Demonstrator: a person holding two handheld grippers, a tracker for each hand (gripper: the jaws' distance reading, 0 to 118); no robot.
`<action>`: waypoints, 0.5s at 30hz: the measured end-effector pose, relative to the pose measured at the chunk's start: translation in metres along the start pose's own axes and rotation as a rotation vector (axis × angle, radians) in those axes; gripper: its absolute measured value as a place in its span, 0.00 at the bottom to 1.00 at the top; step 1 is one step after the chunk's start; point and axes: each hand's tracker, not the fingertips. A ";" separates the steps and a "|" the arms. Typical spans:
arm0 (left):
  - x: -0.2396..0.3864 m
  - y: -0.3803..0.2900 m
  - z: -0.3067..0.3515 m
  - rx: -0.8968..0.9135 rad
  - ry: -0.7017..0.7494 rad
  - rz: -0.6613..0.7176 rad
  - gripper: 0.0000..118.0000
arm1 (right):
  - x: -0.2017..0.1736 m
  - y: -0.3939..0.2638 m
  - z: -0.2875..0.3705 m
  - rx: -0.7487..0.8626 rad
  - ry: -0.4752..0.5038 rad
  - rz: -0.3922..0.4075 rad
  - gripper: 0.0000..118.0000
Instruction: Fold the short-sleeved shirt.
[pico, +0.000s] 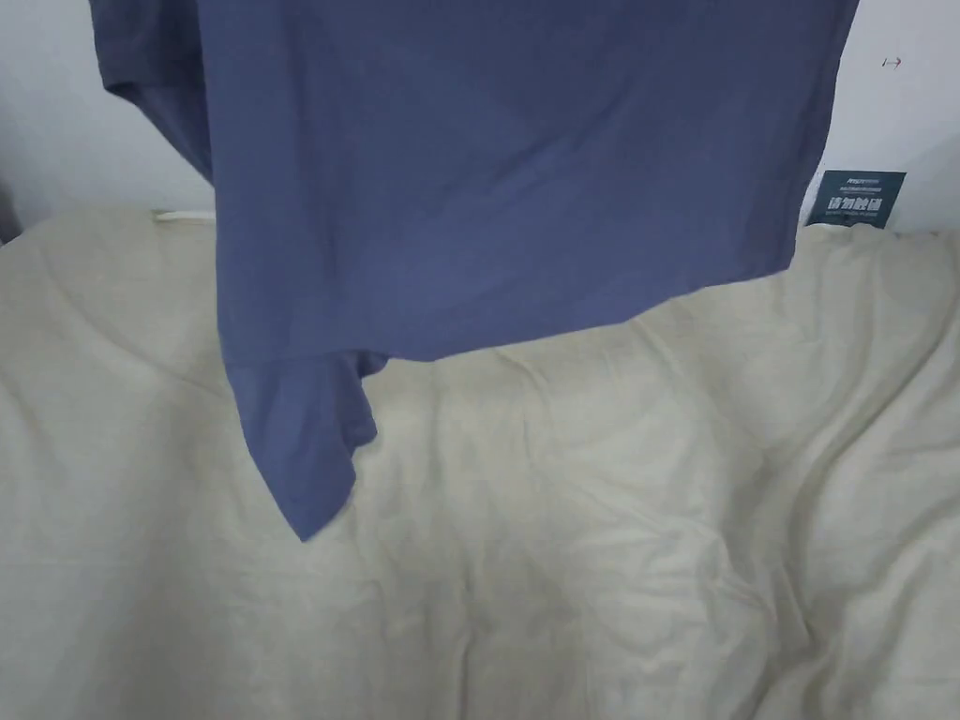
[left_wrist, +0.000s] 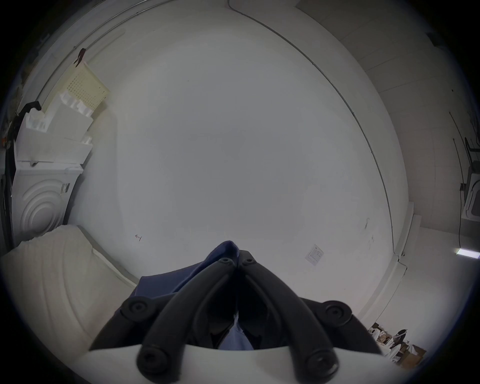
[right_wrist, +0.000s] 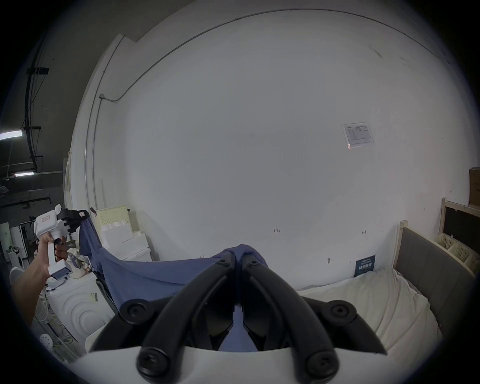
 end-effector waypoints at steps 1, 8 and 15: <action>-0.001 0.002 -0.005 -0.002 -0.004 -0.005 0.00 | 0.000 0.001 -0.004 0.004 -0.008 0.011 0.05; -0.015 -0.015 -0.022 -0.002 -0.052 -0.034 0.00 | 0.012 -0.023 -0.025 -0.007 -0.022 0.033 0.05; -0.043 -0.058 -0.015 -0.071 -0.066 -0.011 0.01 | 0.034 -0.076 -0.028 -0.052 -0.025 -0.012 0.05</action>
